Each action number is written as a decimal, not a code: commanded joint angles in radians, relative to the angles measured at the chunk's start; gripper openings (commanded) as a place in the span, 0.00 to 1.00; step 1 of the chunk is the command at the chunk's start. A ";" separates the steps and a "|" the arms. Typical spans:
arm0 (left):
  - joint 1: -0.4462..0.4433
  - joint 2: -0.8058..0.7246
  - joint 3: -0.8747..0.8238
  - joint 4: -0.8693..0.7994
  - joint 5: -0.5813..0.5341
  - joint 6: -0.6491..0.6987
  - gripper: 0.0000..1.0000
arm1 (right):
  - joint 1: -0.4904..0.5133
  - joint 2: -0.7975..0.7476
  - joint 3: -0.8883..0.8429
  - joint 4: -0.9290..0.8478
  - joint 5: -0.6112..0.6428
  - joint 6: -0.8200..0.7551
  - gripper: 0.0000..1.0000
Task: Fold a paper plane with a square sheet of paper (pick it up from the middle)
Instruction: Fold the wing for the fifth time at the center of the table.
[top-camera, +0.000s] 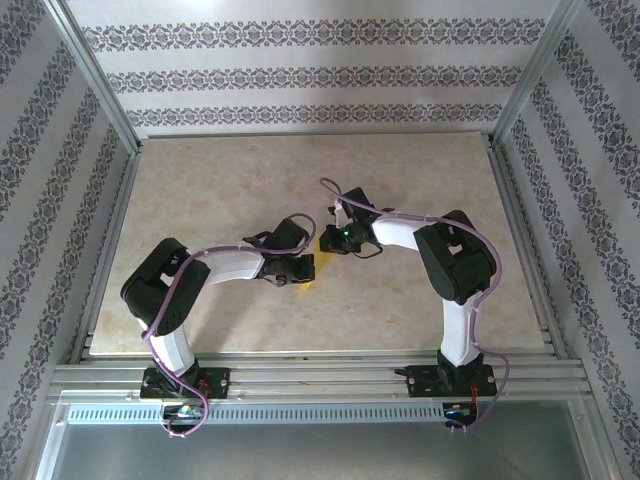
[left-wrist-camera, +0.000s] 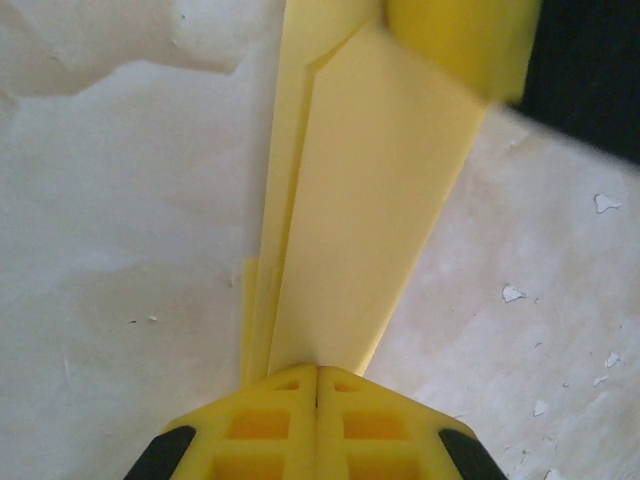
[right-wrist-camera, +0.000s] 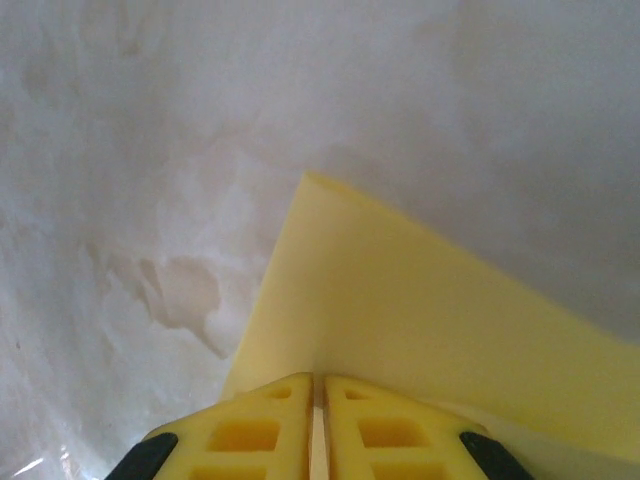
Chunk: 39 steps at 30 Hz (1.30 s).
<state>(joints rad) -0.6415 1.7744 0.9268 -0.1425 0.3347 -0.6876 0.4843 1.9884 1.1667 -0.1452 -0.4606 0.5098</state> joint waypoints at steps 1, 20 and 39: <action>-0.005 0.056 -0.029 -0.187 -0.060 0.023 0.00 | -0.045 0.010 0.036 0.003 0.027 -0.053 0.15; -0.005 0.059 -0.003 -0.215 -0.067 0.026 0.00 | 0.091 -0.114 -0.158 0.085 0.010 -0.002 0.13; -0.020 0.138 -0.041 -0.330 -0.107 0.089 0.00 | -0.123 -0.013 -0.103 0.095 0.010 -0.034 0.10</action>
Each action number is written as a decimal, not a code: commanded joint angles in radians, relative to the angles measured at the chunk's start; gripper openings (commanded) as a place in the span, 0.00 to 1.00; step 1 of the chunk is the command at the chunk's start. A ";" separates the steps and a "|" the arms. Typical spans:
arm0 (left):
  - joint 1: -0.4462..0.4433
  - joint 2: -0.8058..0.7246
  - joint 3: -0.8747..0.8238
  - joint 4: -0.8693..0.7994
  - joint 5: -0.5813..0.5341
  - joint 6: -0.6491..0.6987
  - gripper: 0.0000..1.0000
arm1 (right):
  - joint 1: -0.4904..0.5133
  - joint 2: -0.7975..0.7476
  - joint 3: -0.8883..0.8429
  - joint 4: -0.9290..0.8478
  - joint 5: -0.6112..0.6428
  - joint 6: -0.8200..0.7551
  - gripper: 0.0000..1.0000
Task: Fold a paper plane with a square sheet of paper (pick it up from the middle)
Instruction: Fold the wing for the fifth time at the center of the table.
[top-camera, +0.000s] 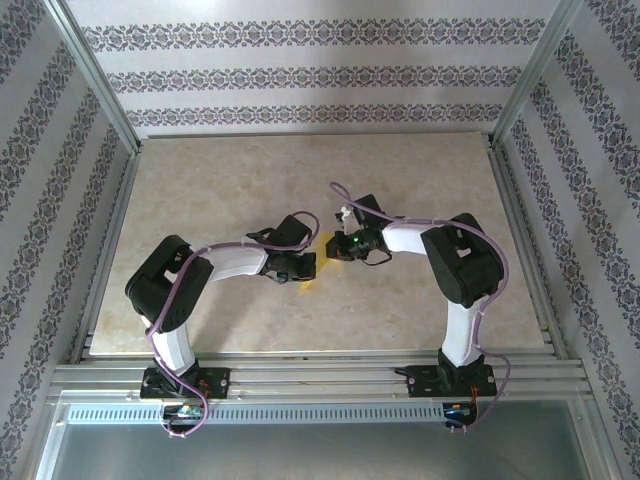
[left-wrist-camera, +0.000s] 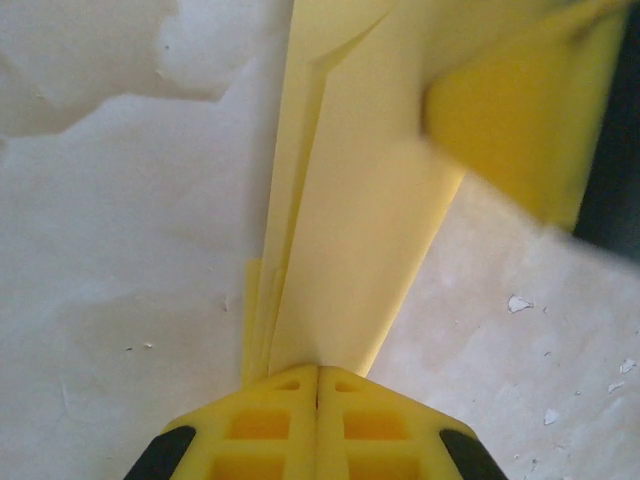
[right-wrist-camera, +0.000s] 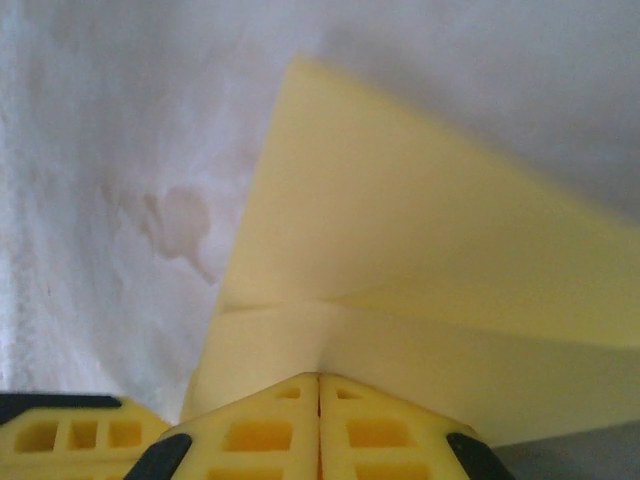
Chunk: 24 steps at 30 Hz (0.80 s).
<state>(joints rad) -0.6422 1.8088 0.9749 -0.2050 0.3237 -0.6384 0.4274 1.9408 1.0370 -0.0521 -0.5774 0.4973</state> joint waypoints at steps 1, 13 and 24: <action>-0.019 0.107 -0.095 -0.266 -0.092 0.040 0.00 | -0.081 0.039 0.037 -0.001 0.126 -0.024 0.10; -0.021 0.074 -0.022 -0.281 -0.078 0.046 0.00 | -0.173 -0.077 0.075 -0.048 0.150 -0.036 0.12; 0.002 -0.123 0.146 -0.225 0.007 0.016 0.24 | -0.143 -0.385 -0.142 -0.033 0.211 0.105 0.35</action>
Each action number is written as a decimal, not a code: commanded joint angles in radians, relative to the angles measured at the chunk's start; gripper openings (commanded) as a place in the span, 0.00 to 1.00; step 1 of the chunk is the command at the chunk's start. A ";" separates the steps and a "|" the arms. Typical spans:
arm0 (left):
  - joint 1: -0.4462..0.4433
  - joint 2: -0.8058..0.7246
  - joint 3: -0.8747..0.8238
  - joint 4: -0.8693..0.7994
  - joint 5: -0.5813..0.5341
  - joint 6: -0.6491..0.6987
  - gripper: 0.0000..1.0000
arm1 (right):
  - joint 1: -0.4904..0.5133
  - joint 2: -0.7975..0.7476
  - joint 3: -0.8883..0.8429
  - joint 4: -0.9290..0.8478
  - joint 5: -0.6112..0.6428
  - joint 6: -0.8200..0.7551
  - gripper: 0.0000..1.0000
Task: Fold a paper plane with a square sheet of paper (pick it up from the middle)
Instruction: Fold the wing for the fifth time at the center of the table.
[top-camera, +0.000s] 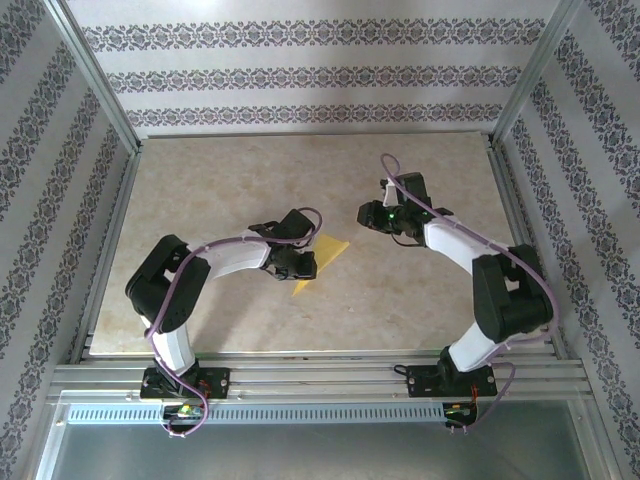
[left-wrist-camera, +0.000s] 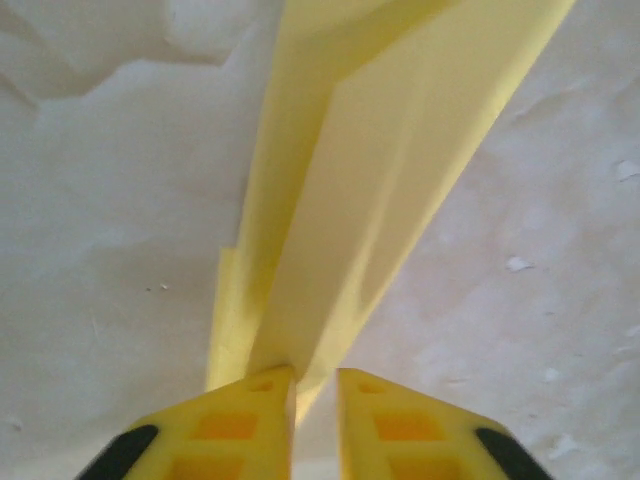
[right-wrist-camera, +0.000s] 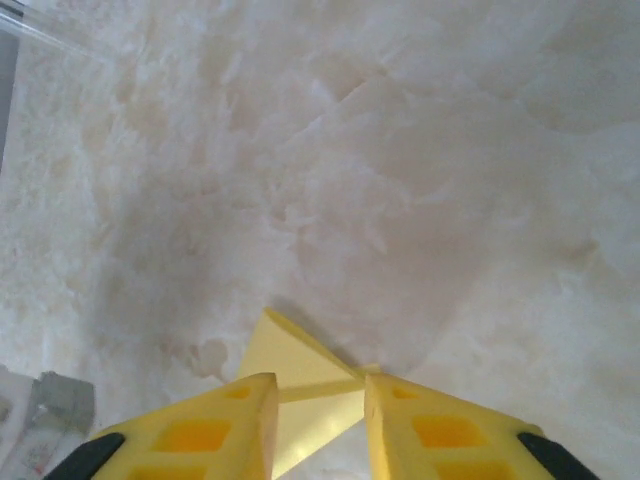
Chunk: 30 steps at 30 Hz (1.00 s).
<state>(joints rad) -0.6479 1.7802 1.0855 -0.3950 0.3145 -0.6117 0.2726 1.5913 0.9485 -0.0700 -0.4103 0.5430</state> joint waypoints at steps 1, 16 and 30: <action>0.020 -0.124 0.033 -0.034 0.018 -0.013 0.27 | 0.014 -0.058 -0.069 -0.018 0.050 0.078 0.40; 0.256 -0.460 -0.175 -0.028 -0.263 0.073 0.92 | 0.359 -0.028 0.072 -0.316 0.415 0.355 0.77; 0.394 -0.528 -0.353 0.076 -0.209 0.043 1.00 | 0.510 0.316 0.407 -0.572 0.523 0.514 0.77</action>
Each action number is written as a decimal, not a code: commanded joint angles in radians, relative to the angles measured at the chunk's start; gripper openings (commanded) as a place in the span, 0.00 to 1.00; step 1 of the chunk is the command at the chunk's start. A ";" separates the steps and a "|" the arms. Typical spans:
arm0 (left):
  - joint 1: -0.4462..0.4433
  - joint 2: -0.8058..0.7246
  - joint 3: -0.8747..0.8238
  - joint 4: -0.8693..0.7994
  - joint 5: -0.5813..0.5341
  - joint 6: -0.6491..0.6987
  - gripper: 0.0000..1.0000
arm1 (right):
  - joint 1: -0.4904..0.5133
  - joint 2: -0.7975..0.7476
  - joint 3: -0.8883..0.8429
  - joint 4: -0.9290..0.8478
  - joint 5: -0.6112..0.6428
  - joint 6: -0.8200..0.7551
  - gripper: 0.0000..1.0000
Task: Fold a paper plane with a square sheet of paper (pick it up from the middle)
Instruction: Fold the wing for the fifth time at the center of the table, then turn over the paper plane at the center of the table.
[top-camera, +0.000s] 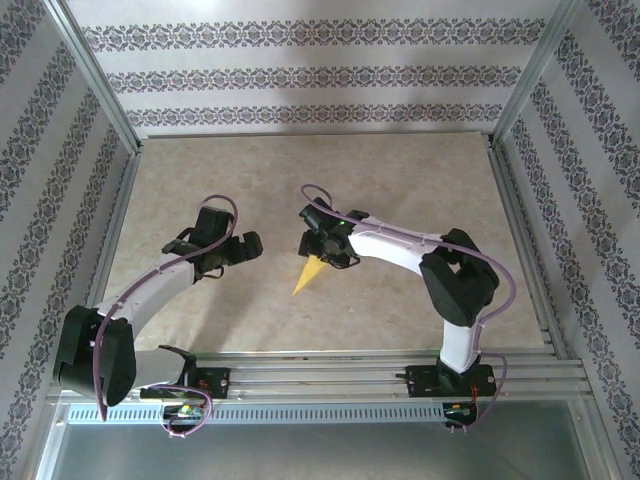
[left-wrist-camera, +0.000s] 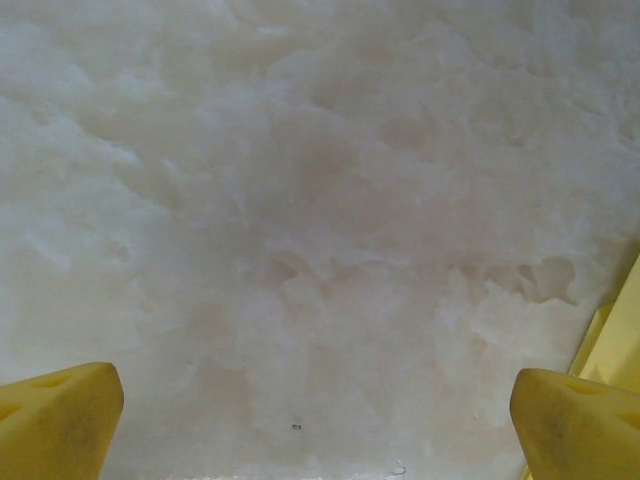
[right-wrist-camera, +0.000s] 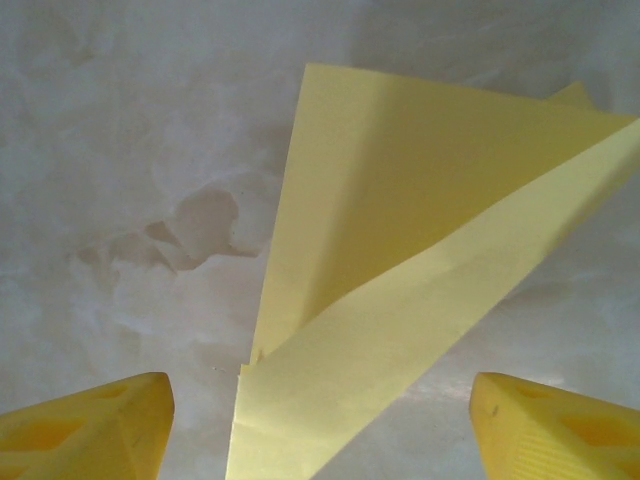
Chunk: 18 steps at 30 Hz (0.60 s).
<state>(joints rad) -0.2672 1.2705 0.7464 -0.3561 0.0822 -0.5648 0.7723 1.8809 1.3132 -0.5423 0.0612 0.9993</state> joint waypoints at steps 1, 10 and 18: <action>0.015 -0.017 -0.017 0.040 0.029 -0.003 0.99 | 0.012 0.037 0.049 -0.108 0.057 0.068 0.75; 0.019 0.004 -0.028 0.051 0.058 0.005 1.00 | 0.013 -0.002 0.006 -0.130 0.087 0.118 0.56; 0.019 0.033 -0.018 0.066 0.083 -0.003 1.00 | 0.010 -0.029 -0.032 -0.122 0.090 0.159 0.40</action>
<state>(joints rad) -0.2596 1.2911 0.7280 -0.3199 0.1497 -0.5648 0.7815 1.8889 1.2995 -0.6472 0.1242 1.1278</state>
